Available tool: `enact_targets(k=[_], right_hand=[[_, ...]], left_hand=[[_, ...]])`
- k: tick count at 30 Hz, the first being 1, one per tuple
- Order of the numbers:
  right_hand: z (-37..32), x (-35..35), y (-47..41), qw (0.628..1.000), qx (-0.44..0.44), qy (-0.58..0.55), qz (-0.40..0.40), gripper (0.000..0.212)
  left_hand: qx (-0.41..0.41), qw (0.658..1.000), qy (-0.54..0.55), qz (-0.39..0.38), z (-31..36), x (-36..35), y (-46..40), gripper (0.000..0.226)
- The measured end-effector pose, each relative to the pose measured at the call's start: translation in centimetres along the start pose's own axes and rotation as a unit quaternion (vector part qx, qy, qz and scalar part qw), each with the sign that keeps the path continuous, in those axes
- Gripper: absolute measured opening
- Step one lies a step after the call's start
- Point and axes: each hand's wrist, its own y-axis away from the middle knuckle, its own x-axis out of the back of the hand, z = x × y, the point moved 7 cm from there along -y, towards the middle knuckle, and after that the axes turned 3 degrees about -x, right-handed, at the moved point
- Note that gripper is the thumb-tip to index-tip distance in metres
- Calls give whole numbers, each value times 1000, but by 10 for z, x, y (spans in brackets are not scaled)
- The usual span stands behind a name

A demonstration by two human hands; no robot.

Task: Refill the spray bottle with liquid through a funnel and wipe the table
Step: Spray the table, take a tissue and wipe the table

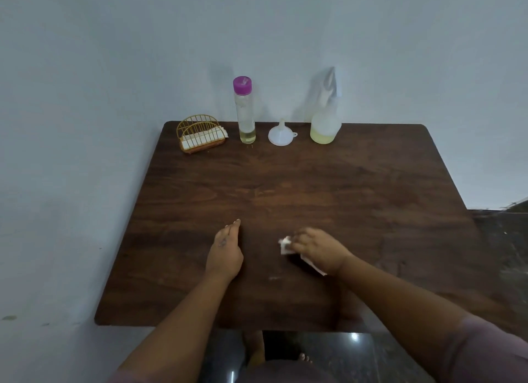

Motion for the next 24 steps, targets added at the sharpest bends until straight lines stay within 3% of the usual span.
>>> enact_targets(k=[2, 5, 9, 13, 17, 19, 21, 24], right_hand=[[37, 14, 14, 991, -132, 13, 18, 43], [75, 17, 49, 935, -354, -14, 15, 43], [63, 9, 73, 881, -472, -23, 8, 49], [18, -12, 72, 867, -482, -90, -86, 80], [-18, -15, 51, 925, -363, 15, -111, 57], [-36, -14, 45, 960, -261, 37, -97, 49], [-45, -6, 45, 979, -188, -22, -78, 37], [-14, 28, 54, 947, -267, -160, 74, 21]], left_hand=[[-15, 1000, -3, 6, 7, -6, 11, 58], [-43, 999, -14, 23, 16, -11, 26, 55], [-42, 998, -40, 23, 22, -14, 38, 53], [-4, 995, -103, 13, 26, -14, 50, 51], [102, 985, -133, -32, 13, -21, 65, 62], [129, 982, -121, -63, 6, -23, 68, 70], [116, 981, -125, -94, 3, -19, 68, 85], [109, 970, -120, -179, -5, -14, 68, 126]])
